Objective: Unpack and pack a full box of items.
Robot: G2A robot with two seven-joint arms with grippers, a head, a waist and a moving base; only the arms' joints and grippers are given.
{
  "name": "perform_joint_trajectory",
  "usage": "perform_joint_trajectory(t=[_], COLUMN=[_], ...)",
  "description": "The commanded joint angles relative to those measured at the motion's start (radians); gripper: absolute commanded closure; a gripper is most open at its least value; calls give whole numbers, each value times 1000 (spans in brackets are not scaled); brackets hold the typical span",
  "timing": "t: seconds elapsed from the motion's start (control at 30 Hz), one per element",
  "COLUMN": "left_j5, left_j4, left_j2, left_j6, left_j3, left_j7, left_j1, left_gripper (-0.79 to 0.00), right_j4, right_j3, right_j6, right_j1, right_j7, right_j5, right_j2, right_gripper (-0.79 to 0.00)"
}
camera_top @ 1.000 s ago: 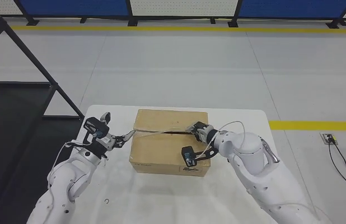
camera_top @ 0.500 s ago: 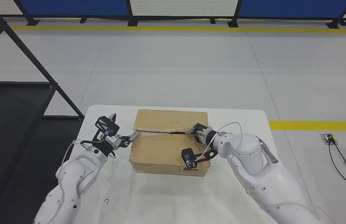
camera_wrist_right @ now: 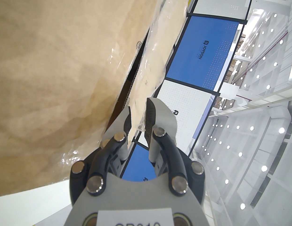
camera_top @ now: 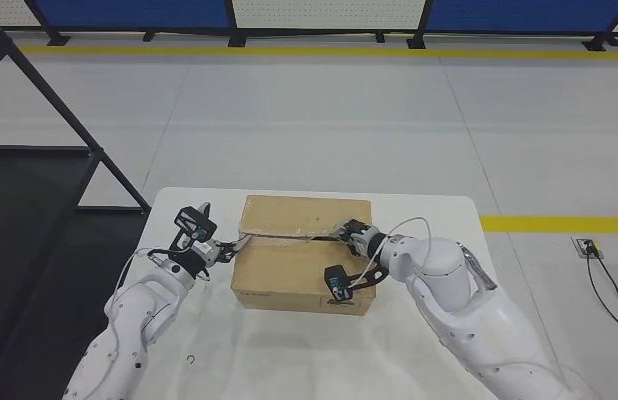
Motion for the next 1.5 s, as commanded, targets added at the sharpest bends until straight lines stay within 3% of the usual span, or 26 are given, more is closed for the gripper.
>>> perform_joint_trajectory(t=[0.0,0.23,0.53,0.67,0.7,0.73,0.77,0.8,0.93,1.2,1.47], left_j5=[-1,-4,-10,-18,-21,-24,-26,-29,-47,-89,-132], left_j4=[1,5,0,-16,-21,-26,-32,-37,-67,-157,-225], left_j2=[-1,-2,-3,-2,-2,-2,-1,-1,1,19,29], left_j6=[-3,-8,-16,-17,-17,-16,-14,-11,5,56,67], left_j3=[1,0,-6,-15,-19,-23,-28,-32,-61,-230,-368], left_j7=[0,-1,3,10,14,19,23,26,56,167,239], left_j1=[-1,-2,3,12,16,20,24,29,53,210,375], left_gripper=[-785,-785,-785,-785,-785,-785,-785,-785,-785,-785,-785], right_j4=[-6,-27,-93,-172,-190,-206,-218,-229,-238,-221,-31], right_j3=[2,13,92,149,156,159,157,146,124,99,-190], right_j6=[-4,-9,-42,-33,-29,-28,-26,-26,-25,-27,-26], right_j1=[-2,-12,-64,-111,-121,-127,-129,-125,-111,-116,111], right_j7=[1,5,69,148,174,203,233,252,260,284,416], right_j5=[-1,-6,-4,78,108,141,172,194,227,224,279], right_j2=[2,9,28,27,23,19,13,8,0,-4,-103], right_gripper=[-249,-234,-308,-332,-323,-219,-40,0,0,0,0])
